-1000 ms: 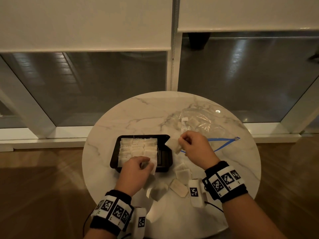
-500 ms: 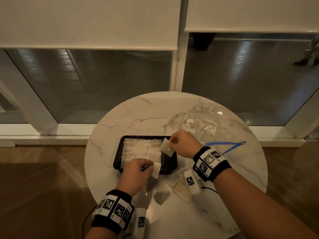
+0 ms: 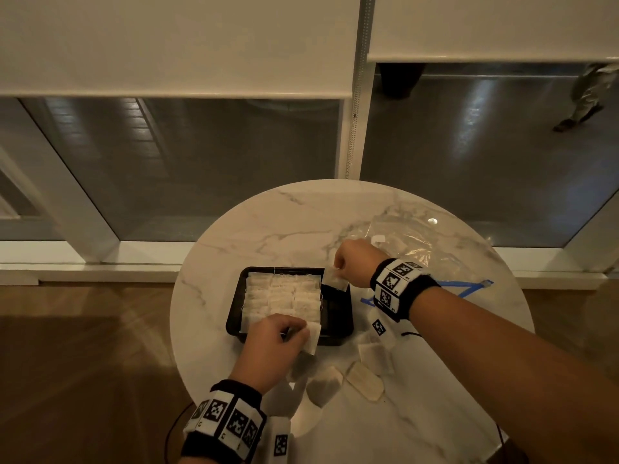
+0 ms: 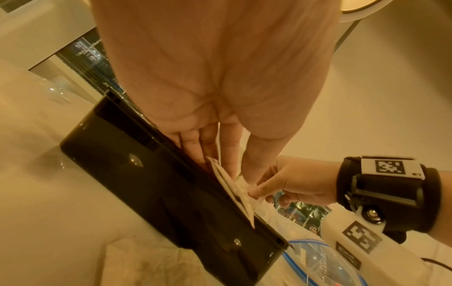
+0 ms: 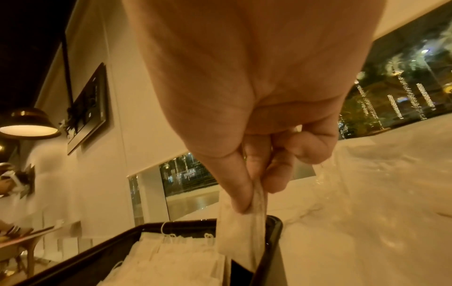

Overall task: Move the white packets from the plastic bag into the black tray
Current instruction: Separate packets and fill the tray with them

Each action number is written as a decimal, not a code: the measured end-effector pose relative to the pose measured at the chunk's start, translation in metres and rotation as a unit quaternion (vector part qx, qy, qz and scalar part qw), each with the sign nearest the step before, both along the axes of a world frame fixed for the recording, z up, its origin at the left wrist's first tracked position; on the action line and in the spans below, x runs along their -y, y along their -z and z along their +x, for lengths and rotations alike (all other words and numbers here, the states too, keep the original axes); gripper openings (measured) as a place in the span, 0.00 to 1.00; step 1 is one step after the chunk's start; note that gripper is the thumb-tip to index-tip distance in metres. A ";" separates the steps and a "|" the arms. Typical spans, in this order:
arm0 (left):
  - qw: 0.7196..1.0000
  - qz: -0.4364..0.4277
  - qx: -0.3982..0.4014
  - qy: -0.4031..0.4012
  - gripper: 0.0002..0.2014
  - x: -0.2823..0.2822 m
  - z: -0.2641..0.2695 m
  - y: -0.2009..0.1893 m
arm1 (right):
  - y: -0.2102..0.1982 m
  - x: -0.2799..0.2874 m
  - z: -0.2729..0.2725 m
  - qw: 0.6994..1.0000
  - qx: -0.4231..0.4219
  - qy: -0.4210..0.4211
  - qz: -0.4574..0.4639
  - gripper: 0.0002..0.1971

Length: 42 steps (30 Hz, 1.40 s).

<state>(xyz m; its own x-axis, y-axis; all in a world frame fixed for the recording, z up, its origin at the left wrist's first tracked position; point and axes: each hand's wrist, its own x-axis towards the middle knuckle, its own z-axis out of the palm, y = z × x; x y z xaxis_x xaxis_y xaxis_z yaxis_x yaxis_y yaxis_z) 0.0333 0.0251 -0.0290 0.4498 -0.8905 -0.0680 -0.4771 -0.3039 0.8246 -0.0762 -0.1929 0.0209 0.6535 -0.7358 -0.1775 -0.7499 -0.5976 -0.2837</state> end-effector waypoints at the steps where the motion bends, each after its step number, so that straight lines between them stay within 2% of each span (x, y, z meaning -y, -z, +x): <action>1: 1.000 -0.002 0.002 0.002 0.10 0.000 0.000 0.001 | -0.001 -0.001 0.002 1.000 -0.012 -0.005 -0.013 0.08; 4: 1.000 -0.006 0.003 0.002 0.10 -0.002 0.001 0.002 | -0.002 -0.002 0.009 0.998 -0.050 -0.022 -0.036 0.10; 12: 1.000 -0.006 -0.002 -0.001 0.10 -0.002 0.001 0.001 | 0.005 0.004 0.021 0.993 -0.110 -0.035 0.009 0.11; 28: 1.000 -0.007 -0.002 0.000 0.10 -0.002 0.001 0.001 | 0.011 0.001 0.037 0.989 -0.138 -0.047 -0.008 0.08; 30: 1.000 -0.004 0.000 0.000 0.11 -0.002 0.001 0.001 | 0.008 0.000 0.039 0.987 -0.151 -0.046 -0.006 0.04; 34: 1.000 0.003 -0.002 0.000 0.11 -0.001 0.000 0.000 | 0.006 -0.002 0.040 0.988 -0.149 -0.037 -0.019 0.14; 38: 1.000 0.003 -0.002 0.002 0.10 -0.002 0.000 -0.001 | 0.004 -0.003 0.039 0.991 -0.127 -0.028 -0.018 0.02; 42: 1.000 0.001 -0.004 0.004 0.10 -0.003 0.000 -0.001 | 0.000 -0.003 0.039 0.996 -0.092 -0.014 -0.002 0.06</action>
<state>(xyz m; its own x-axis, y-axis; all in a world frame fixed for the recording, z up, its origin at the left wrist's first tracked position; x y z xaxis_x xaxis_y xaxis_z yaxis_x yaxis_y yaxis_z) 0.0337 0.0282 -0.0282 0.4421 -0.8939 -0.0744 -0.4721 -0.3025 0.8280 -0.0368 -0.1896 0.0214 0.6310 -0.7185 -0.2925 -0.7716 -0.6205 -0.1405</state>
